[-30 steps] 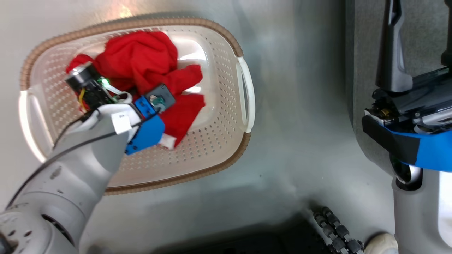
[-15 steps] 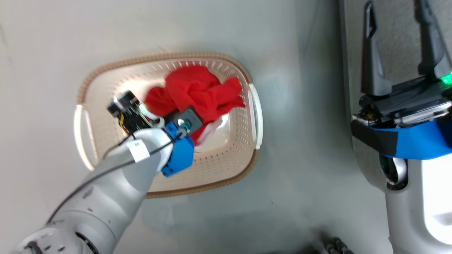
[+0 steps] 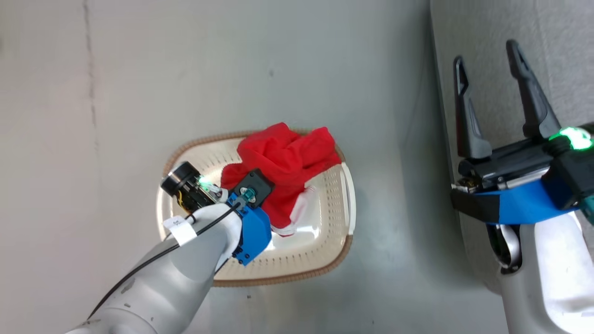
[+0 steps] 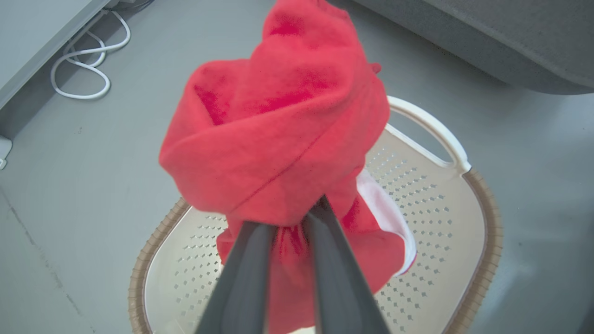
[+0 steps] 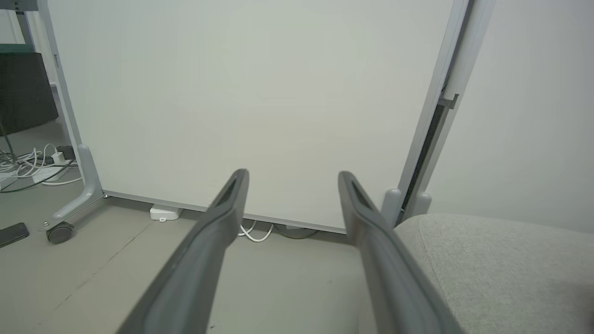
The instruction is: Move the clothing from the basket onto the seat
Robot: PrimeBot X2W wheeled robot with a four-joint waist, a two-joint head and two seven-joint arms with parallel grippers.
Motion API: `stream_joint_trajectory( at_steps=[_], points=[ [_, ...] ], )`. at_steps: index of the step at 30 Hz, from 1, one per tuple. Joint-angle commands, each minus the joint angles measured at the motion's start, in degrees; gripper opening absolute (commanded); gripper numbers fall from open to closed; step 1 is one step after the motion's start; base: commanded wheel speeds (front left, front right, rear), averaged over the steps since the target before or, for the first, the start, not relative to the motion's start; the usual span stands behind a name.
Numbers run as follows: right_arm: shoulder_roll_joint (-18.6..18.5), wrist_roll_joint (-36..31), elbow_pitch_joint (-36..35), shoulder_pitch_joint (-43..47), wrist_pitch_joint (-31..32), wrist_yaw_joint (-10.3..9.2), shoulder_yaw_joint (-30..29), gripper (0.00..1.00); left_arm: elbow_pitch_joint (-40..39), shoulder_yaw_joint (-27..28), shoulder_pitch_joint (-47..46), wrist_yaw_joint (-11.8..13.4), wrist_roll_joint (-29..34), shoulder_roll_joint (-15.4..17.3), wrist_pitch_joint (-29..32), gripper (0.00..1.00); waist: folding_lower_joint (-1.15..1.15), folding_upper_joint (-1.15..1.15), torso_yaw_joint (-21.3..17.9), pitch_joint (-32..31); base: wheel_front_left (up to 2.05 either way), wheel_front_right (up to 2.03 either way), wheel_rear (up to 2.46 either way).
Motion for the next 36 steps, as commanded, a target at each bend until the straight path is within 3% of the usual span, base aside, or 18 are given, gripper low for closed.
stream_joint_trajectory(
  at_steps=[1,19,36],
  points=[
    [-0.32,0.06,0.65,1.36,-0.21,0.03,-0.11,1.00,-1.52,0.69,1.17,-0.02,-0.62,0.60,-0.35,0.00,0.01,0.00,1.59,-4.75,0.00,0.00,0.00],
    [0.20,1.06,4.70,9.90,-0.22,0.03,0.24,1.00,-15.86,14.80,8.33,0.61,-1.95,5.48,-0.35,0.00,0.01,0.00,3.50,-20.82,0.00,0.00,0.00],
    [0.84,2.06,5.96,16.65,-0.22,0.03,-0.66,1.00,-28.36,24.97,10.49,0.02,0.47,5.45,-0.36,0.00,0.01,0.00,4.61,-29.29,0.00,0.00,0.00]
  ],
)
